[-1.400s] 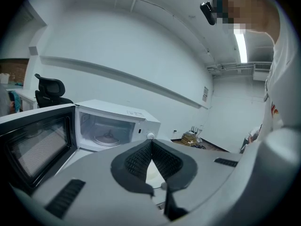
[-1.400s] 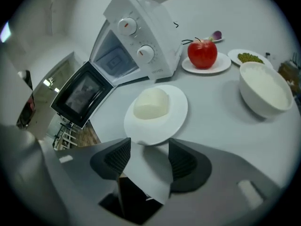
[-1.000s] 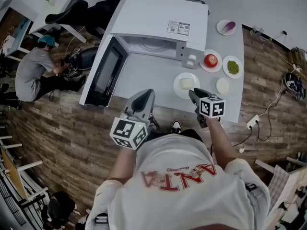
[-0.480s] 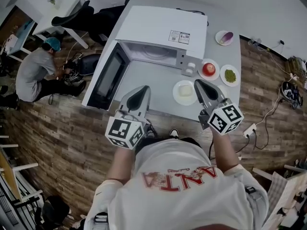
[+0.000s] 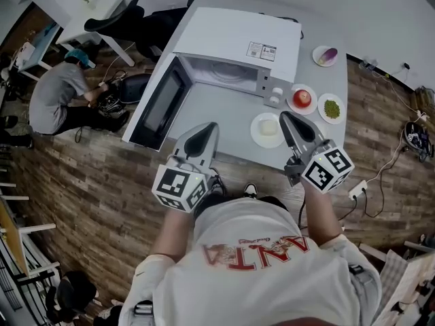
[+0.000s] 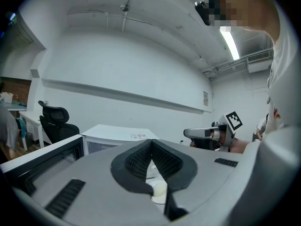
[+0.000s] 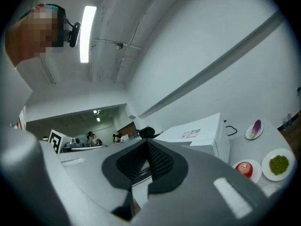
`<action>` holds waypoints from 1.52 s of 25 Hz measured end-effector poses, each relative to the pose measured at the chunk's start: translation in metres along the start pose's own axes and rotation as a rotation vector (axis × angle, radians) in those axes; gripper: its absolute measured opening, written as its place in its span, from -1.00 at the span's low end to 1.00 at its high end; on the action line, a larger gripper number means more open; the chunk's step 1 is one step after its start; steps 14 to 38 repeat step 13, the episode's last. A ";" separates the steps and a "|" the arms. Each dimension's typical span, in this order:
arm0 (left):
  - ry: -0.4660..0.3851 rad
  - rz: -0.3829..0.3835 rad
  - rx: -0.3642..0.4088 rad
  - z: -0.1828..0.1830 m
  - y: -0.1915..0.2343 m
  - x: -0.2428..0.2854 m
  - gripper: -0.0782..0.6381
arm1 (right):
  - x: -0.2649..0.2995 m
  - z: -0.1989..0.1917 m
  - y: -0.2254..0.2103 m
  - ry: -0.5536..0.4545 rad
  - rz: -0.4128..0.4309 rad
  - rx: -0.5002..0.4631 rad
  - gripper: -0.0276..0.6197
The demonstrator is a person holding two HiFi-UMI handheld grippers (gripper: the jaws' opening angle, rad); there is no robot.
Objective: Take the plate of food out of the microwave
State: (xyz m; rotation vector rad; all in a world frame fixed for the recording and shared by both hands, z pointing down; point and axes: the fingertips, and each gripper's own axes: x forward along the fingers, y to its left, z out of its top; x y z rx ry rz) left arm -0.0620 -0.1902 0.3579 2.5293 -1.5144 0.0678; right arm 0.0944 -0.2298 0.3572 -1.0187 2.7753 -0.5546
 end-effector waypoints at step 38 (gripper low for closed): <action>0.005 0.009 0.007 -0.005 -0.013 -0.011 -0.76 | 0.003 -0.007 0.010 0.013 0.047 0.017 -0.91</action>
